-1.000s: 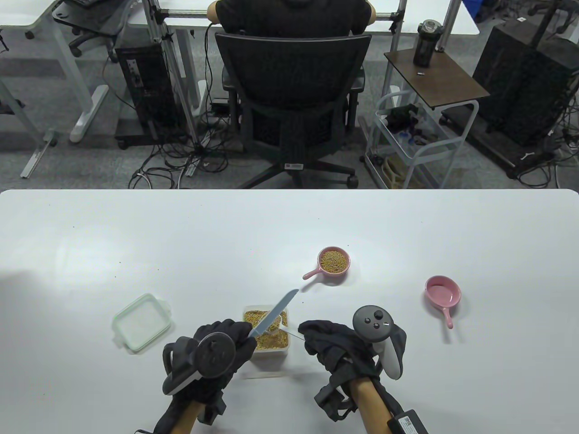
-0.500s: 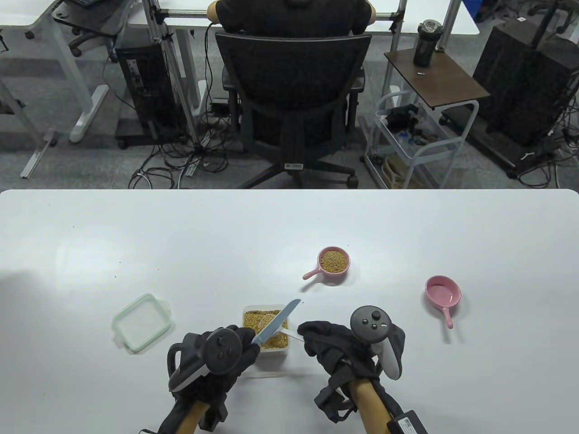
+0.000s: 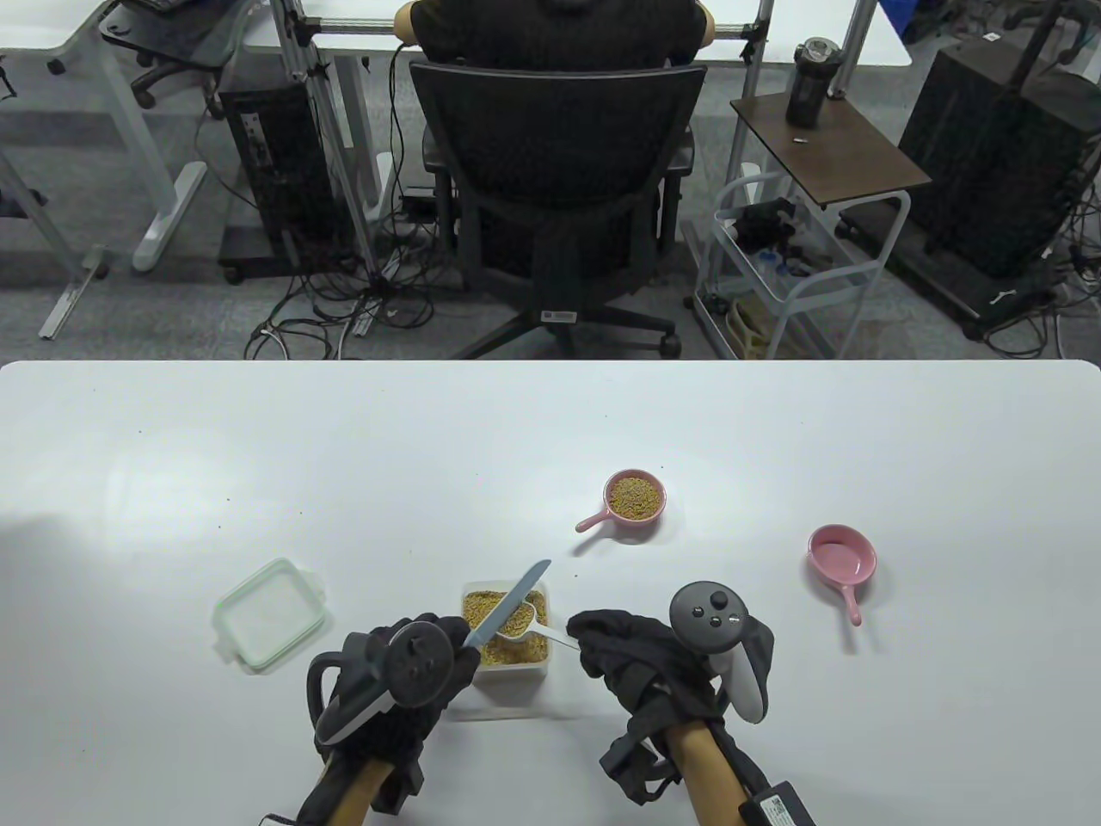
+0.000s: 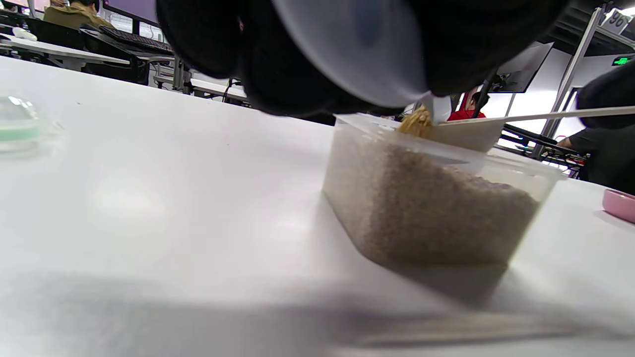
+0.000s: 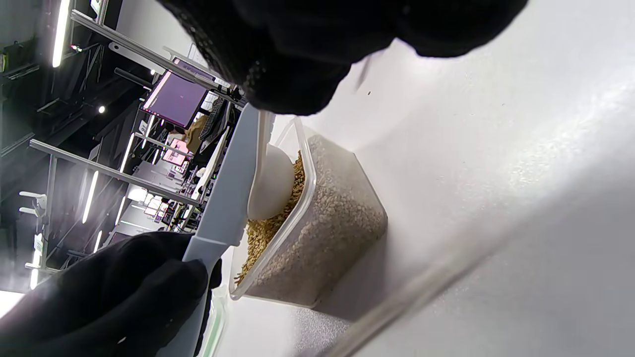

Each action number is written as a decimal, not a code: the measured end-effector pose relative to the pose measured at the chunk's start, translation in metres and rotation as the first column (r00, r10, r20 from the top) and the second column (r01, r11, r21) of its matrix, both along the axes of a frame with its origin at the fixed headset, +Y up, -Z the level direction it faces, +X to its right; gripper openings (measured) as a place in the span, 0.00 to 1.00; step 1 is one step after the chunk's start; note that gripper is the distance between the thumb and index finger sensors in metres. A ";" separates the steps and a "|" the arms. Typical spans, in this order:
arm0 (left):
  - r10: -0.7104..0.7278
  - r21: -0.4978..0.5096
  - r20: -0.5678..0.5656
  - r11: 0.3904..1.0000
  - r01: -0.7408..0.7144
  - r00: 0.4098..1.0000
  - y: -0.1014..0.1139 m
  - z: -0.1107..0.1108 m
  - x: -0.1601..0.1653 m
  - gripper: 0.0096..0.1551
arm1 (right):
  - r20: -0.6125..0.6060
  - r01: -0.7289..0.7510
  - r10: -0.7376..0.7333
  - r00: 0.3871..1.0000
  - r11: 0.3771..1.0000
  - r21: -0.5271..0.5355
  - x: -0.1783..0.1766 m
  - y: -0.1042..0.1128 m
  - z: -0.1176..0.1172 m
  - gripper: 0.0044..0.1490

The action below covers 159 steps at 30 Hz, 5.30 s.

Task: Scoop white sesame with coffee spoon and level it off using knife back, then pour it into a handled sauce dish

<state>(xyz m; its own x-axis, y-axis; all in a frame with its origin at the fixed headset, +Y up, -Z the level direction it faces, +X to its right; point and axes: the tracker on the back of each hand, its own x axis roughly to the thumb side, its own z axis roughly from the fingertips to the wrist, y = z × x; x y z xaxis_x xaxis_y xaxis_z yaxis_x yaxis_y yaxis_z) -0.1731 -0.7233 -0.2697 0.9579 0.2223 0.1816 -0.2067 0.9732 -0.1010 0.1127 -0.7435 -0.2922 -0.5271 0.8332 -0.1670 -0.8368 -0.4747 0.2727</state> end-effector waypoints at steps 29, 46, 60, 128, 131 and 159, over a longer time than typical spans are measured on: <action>0.035 0.054 -0.100 0.998 -0.030 0.994 0.000 -0.005 -0.025 0.25 | -0.016 -0.003 0.003 1.000 1.000 0.007 0.001 0.003 0.001 0.22; 0.034 0.024 -0.156 0.999 -0.031 0.987 -0.005 -0.009 -0.036 0.24 | -0.012 0.004 -0.004 1.000 1.000 0.006 0.003 0.004 0.002 0.22; -0.122 -0.210 -0.295 0.976 0.061 0.948 -0.035 -0.023 -0.057 0.23 | -0.007 0.012 -0.012 1.000 1.000 0.011 0.004 0.006 0.002 0.22; -0.086 0.073 -0.196 0.992 0.102 0.977 -0.021 -0.010 -0.049 0.51 | 0.428 0.171 -0.215 0.878 0.975 0.141 0.139 0.049 0.009 0.23; -0.079 0.076 -0.200 0.992 0.096 0.977 -0.021 -0.010 -0.050 0.51 | 0.521 0.153 -0.206 0.828 0.978 0.144 0.163 0.049 0.013 0.23; -0.077 0.052 -0.203 0.995 0.090 0.976 -0.024 -0.013 -0.051 0.51 | 0.776 -0.291 0.327 0.540 0.937 -0.192 0.204 0.014 0.014 0.28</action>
<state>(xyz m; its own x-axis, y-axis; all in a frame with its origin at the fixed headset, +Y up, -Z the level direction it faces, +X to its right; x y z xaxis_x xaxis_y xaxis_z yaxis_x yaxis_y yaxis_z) -0.2237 -0.7468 -0.2829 0.9909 0.1344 -0.0058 -0.1345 0.9909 -0.0061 0.3163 -0.7293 -0.2785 -0.3954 0.6291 -0.6693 -0.5289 -0.7517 -0.3940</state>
